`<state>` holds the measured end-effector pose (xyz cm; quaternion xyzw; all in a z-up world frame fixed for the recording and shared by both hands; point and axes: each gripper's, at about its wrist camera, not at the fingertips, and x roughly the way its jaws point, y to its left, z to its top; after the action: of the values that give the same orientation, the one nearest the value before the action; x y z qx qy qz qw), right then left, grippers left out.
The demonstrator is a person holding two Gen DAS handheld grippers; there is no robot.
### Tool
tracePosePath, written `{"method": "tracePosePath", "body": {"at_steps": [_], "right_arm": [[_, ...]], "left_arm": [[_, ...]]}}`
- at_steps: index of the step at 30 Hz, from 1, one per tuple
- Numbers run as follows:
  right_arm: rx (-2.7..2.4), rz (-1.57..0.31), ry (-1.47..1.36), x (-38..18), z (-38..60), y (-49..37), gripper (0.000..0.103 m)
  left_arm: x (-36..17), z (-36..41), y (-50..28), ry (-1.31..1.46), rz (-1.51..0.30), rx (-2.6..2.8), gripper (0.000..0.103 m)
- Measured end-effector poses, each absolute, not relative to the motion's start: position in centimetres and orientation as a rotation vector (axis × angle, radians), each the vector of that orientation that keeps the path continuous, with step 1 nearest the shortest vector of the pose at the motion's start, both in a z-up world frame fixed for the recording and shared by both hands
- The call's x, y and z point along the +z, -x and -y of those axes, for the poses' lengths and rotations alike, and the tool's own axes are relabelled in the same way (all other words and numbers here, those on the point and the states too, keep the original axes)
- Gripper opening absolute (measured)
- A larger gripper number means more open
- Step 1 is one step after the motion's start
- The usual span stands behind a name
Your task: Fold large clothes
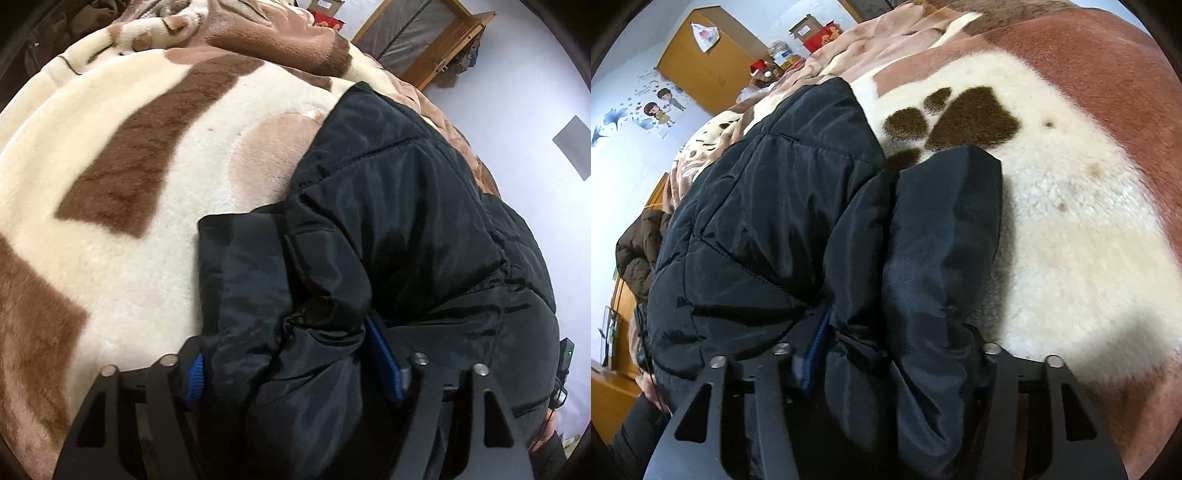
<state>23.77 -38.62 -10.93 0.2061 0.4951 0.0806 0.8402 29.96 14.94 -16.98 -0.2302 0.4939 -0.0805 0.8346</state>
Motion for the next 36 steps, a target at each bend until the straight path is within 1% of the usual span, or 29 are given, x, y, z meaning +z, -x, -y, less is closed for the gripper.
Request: {"method": "tracePosePath", "body": {"at_steps": [1,2,3,4,5,7,11,15,20,28,36], "right_arm": [[0.169,-1.048,-0.431,-10.7,38.5,-23.8,0.046],[0.166,-1.05,-0.427,-10.5,38.3,-23.8,0.042],[0.162,-1.053,-0.417,-10.1,38.1,-23.8,0.04],[0.158,-1.054,-0.411,-9.8,37.9,-23.8,0.036],[0.154,-1.053,-0.401,-9.4,37.7,-23.8,0.033],[0.143,-1.052,-0.373,-8.4,37.2,-23.6,0.03],[0.149,-1.009,-0.358,-5.3,36.9,-22.4,0.026],[0.175,-0.96,-0.338,-1.9,36.5,-20.2,0.025],[0.2,-0.917,-0.36,0.4,36.6,-16.8,0.025],[0.222,-0.896,-0.372,1.8,35.9,-14.7,0.025],[0.252,-0.882,-0.373,1.9,33.7,-17.1,0.025]], "left_arm": [[-16.8,-14.8,-29.9,0.491,-1.047,-0.178,0.061],[-16.5,-14.5,-29.8,0.482,-1.047,-0.182,0.057],[-16.1,-14.3,-29.6,0.47,-1.047,-0.185,0.048],[-15.6,-14.1,-29.5,0.459,-1.047,-0.184,0.038],[-15.0,-13.9,-29.4,0.441,-1.044,-0.178,0.035],[-13.4,-13.7,-28.8,0.412,-1.027,-0.166,0.027],[-9.3,-13.8,-26.7,0.391,-0.958,-0.165,0.024],[-5.7,-13.8,-24.4,0.371,-0.906,-0.189,0.024],[-2.7,-14.2,-21.2,0.38,-0.861,-0.21,0.024],[-1.2,-14.5,-18.8,0.39,-0.832,-0.212,0.024],[-0.5,-17.1,-19.8,0.382,-0.813,-0.186,0.024]]}}
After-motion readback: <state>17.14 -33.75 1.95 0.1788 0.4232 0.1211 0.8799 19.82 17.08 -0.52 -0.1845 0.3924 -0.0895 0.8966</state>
